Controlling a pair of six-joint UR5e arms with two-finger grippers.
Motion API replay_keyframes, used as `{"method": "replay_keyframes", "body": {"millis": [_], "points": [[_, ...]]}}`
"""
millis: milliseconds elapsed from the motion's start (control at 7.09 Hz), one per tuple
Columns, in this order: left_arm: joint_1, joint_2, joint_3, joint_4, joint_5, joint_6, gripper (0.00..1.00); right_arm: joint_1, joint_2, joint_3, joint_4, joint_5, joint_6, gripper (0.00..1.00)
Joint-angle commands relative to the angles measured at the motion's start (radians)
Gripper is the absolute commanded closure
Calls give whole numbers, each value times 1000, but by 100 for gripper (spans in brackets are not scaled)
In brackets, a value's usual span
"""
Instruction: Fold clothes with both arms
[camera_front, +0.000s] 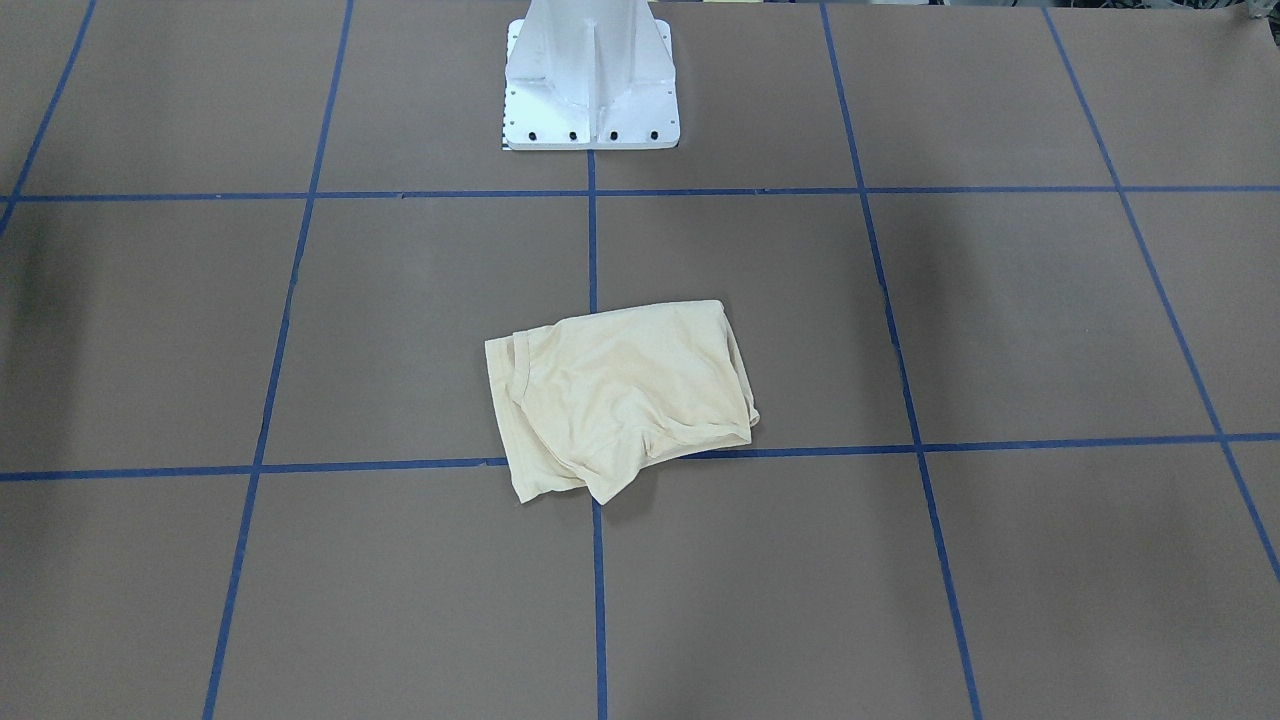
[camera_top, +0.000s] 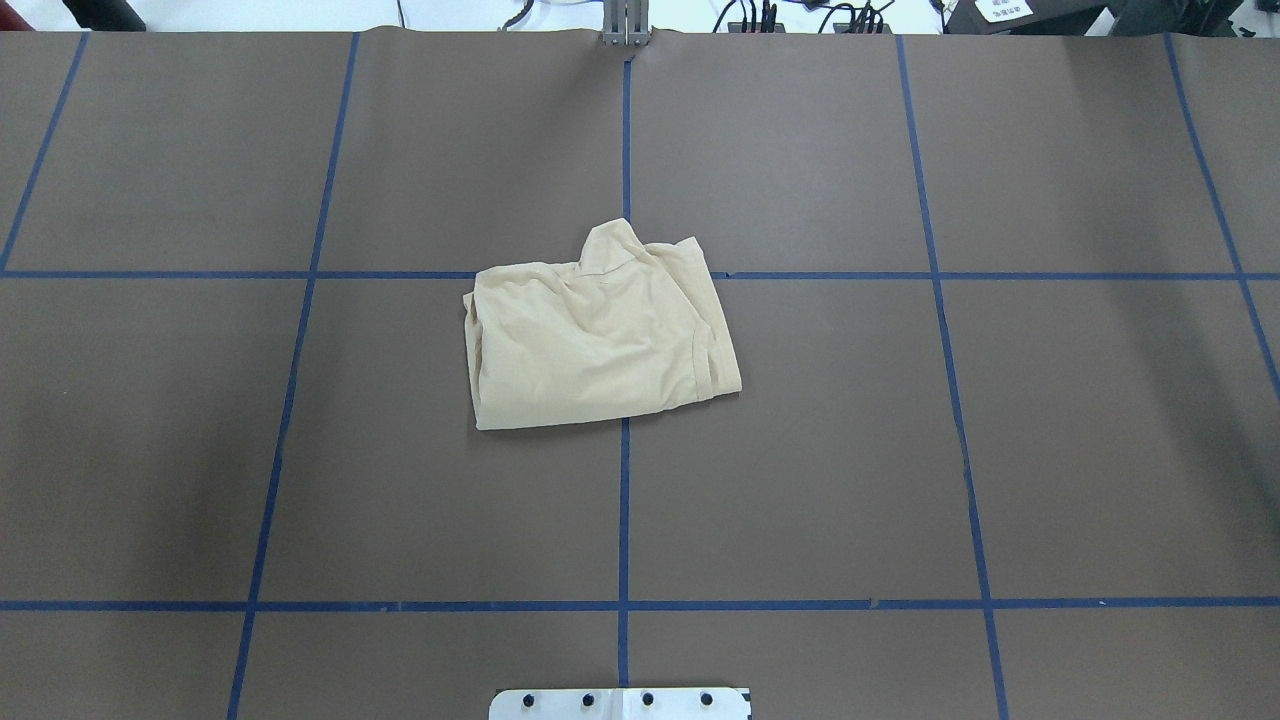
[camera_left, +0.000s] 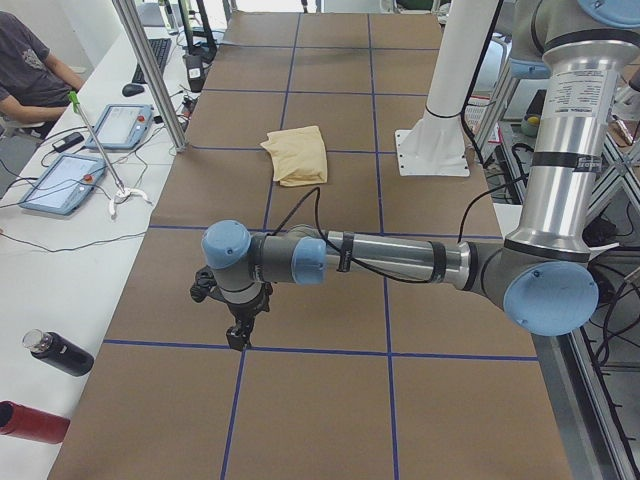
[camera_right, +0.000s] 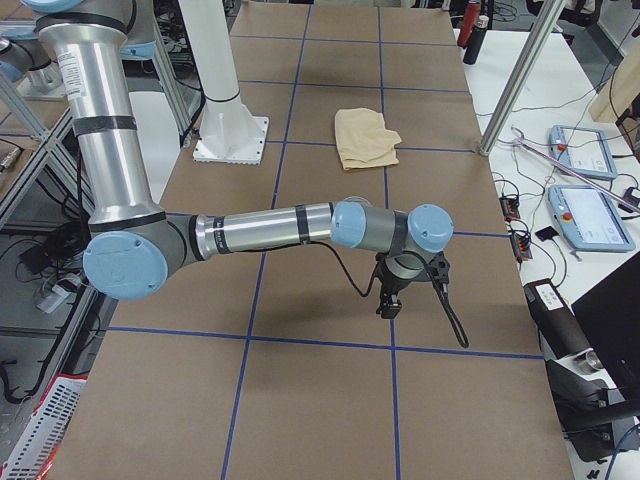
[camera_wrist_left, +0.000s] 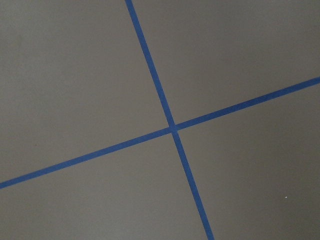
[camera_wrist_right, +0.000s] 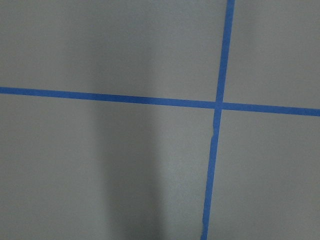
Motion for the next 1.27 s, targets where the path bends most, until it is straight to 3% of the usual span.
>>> {"method": "replay_keyframes", "body": {"millis": [0, 282, 423, 705, 1128], "points": [[-8, 35, -14, -23, -4, -2, 1, 31, -35, -7, 25, 1, 0, 0], [-34, 137, -152, -23, -5, -60, 1, 68, -47, -5, 25, 3, -1, 0], [-33, 142, -176, -23, -7, -146, 1, 70, -46, -5, 35, -3, -6, 0], [-33, 144, -175, -25, -5, -147, 1, 70, -47, -7, 68, -78, 22, 0], [-33, 153, -185, -29, -5, -146, 1, 68, -101, -10, 218, -54, 126, 0]]}}
